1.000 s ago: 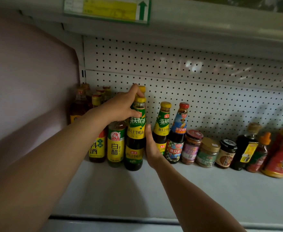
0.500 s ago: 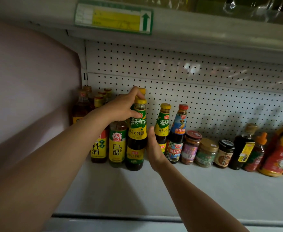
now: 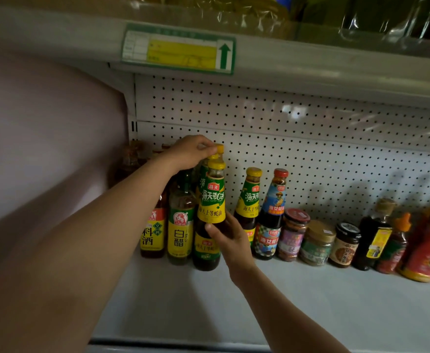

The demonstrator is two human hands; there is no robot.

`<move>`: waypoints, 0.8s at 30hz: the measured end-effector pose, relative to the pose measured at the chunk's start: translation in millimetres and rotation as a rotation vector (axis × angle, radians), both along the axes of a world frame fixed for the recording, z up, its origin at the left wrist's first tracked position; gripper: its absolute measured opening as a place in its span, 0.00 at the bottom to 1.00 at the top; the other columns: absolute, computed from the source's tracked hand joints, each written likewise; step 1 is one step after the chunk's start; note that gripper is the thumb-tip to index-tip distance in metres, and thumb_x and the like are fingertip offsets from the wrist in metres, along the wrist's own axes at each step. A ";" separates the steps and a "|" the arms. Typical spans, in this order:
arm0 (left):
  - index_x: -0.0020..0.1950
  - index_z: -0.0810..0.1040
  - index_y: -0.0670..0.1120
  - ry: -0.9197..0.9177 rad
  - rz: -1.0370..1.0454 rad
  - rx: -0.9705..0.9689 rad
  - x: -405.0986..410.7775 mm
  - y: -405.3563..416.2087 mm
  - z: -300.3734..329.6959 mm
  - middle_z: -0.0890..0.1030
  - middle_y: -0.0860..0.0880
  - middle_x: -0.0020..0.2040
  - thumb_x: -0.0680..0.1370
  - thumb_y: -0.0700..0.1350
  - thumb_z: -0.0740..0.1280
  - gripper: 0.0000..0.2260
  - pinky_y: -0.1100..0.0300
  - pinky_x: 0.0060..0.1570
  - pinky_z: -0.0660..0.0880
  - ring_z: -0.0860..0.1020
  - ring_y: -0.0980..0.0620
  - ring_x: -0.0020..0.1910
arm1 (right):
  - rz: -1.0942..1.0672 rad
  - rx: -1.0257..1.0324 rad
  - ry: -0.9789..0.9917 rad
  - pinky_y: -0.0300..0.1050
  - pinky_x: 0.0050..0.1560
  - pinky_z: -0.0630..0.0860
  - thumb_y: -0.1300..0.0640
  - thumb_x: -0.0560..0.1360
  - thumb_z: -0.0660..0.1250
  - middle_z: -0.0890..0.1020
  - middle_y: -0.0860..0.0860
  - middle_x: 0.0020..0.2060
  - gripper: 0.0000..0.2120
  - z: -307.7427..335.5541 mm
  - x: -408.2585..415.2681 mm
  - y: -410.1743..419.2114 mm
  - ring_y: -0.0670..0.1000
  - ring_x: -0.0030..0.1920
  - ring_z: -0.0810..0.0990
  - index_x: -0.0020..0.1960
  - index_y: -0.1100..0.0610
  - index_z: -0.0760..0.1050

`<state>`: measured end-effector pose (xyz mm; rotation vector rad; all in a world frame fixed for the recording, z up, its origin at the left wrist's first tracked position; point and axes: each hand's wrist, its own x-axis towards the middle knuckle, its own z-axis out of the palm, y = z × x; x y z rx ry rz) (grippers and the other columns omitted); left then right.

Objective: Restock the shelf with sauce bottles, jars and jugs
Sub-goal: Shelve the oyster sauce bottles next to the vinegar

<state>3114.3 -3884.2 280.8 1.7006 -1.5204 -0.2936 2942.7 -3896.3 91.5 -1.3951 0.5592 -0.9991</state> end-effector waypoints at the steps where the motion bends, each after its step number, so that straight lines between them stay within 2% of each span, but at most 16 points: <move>1: 0.66 0.76 0.51 0.016 -0.009 0.023 0.5 -3.2 -0.8 0.75 0.48 0.65 0.80 0.54 0.65 0.16 0.54 0.58 0.71 0.73 0.51 0.60 | -0.003 0.002 0.005 0.44 0.56 0.79 0.52 0.67 0.77 0.85 0.46 0.58 0.30 -3.6 -0.9 -0.9 0.46 0.60 0.82 0.69 0.51 0.75; 3: 0.65 0.77 0.53 0.081 -0.030 0.048 2.1 -8.1 -2.1 0.75 0.46 0.67 0.79 0.55 0.66 0.16 0.47 0.62 0.73 0.74 0.47 0.62 | -0.018 0.012 0.019 0.45 0.58 0.79 0.52 0.66 0.78 0.85 0.46 0.58 0.30 -8.9 -2.7 -3.3 0.46 0.61 0.82 0.67 0.50 0.76; 4: 0.65 0.77 0.52 0.121 -0.038 0.048 3.0 -9.6 -2.4 0.75 0.45 0.67 0.79 0.54 0.66 0.15 0.47 0.60 0.75 0.74 0.47 0.62 | -0.023 0.017 0.029 0.45 0.58 0.79 0.52 0.66 0.78 0.85 0.46 0.58 0.29 -10.8 -3.7 -4.5 0.46 0.61 0.82 0.66 0.50 0.76; 7: 0.66 0.76 0.50 0.192 -0.054 0.067 4.4 -13.6 -1.6 0.74 0.45 0.68 0.80 0.51 0.67 0.16 0.57 0.47 0.75 0.73 0.47 0.61 | -0.017 0.023 0.059 0.41 0.51 0.81 0.56 0.68 0.78 0.85 0.46 0.56 0.24 -17.6 -4.1 -7.7 0.45 0.58 0.83 0.62 0.49 0.77; 8: 0.67 0.76 0.49 0.199 -0.057 0.078 4.3 -15.1 -1.3 0.73 0.44 0.68 0.80 0.51 0.67 0.16 0.57 0.46 0.74 0.73 0.48 0.59 | -0.011 0.025 0.070 0.40 0.50 0.81 0.58 0.68 0.78 0.86 0.45 0.55 0.23 -19.4 -3.2 -7.9 0.44 0.57 0.83 0.61 0.49 0.77; 11: 0.66 0.77 0.49 0.217 -0.054 0.114 3.2 -17.6 -0.3 0.74 0.45 0.68 0.78 0.49 0.69 0.16 0.53 0.52 0.73 0.73 0.48 0.57 | -0.013 0.030 0.104 0.48 0.57 0.81 0.55 0.64 0.81 0.86 0.45 0.55 0.27 -23.1 0.9 -8.8 0.47 0.58 0.83 0.60 0.47 0.77; 13: 0.63 0.79 0.48 0.219 -0.043 0.125 3.3 -19.8 0.4 0.75 0.45 0.67 0.77 0.48 0.71 0.15 0.51 0.53 0.73 0.73 0.47 0.57 | -0.012 0.032 0.103 0.48 0.57 0.81 0.54 0.62 0.81 0.86 0.45 0.55 0.28 -23.1 1.4 -9.4 0.48 0.58 0.83 0.60 0.48 0.76; 16: 0.61 0.80 0.47 0.192 -0.029 0.109 2.8 -21.2 1.9 0.77 0.46 0.63 0.76 0.46 0.72 0.14 0.51 0.52 0.76 0.74 0.48 0.55 | 0.007 0.036 0.101 0.42 0.53 0.81 0.57 0.64 0.80 0.86 0.46 0.55 0.28 -23.4 -0.4 -11.3 0.46 0.57 0.84 0.62 0.51 0.76; 21: 0.61 0.80 0.45 0.144 -0.037 0.089 1.3 -26.9 1.1 0.78 0.45 0.61 0.76 0.46 0.72 0.15 0.56 0.43 0.79 0.78 0.46 0.55 | 0.032 0.012 0.133 0.40 0.53 0.80 0.58 0.68 0.78 0.84 0.47 0.58 0.28 -21.7 -4.2 -12.1 0.46 0.60 0.82 0.66 0.53 0.74; 24: 0.62 0.80 0.46 0.125 -0.063 0.099 2.4 -29.4 0.9 0.79 0.45 0.61 0.76 0.47 0.72 0.15 0.57 0.41 0.79 0.79 0.45 0.55 | 0.049 0.012 0.151 0.38 0.52 0.80 0.58 0.69 0.77 0.84 0.46 0.59 0.28 -21.6 -7.2 -13.3 0.45 0.60 0.82 0.67 0.52 0.74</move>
